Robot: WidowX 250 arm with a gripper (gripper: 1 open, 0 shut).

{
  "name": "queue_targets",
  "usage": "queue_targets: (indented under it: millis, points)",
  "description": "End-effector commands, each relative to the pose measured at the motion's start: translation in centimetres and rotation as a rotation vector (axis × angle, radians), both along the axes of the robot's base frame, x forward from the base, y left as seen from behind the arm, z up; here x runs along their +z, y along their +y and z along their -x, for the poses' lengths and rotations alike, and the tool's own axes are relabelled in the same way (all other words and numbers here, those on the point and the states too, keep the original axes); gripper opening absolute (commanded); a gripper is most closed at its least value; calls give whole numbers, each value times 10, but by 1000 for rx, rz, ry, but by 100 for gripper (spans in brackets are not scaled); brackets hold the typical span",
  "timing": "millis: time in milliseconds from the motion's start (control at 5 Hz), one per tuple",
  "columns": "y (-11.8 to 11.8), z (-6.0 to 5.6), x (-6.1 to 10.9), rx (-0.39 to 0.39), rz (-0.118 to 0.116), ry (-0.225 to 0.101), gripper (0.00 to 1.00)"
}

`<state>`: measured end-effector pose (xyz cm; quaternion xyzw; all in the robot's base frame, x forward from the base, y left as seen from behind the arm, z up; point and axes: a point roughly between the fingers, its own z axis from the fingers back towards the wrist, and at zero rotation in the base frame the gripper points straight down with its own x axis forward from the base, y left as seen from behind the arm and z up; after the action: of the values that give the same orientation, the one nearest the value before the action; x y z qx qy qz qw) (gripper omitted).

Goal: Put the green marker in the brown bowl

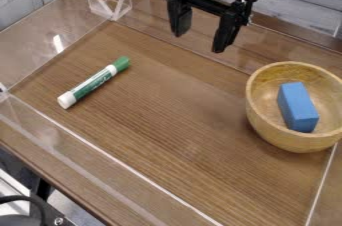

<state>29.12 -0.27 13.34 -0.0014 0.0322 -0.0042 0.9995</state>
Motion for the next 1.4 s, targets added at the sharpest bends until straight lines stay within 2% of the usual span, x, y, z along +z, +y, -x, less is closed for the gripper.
queue_targets:
  millis: [0,200,400,600,800,1200]
  points:
    - [8,3,-5,-21,-4,15,100]
    - [32,11,-7,-75,-16,12,100]
    - [67,20,-7,-120,-29,-10,100]
    - [100,31,-8,-124,-44,-31,100]
    - [114,35,-15,-141,-50,-43,100]
    - [126,35,-32,-138,-51,-46,100]
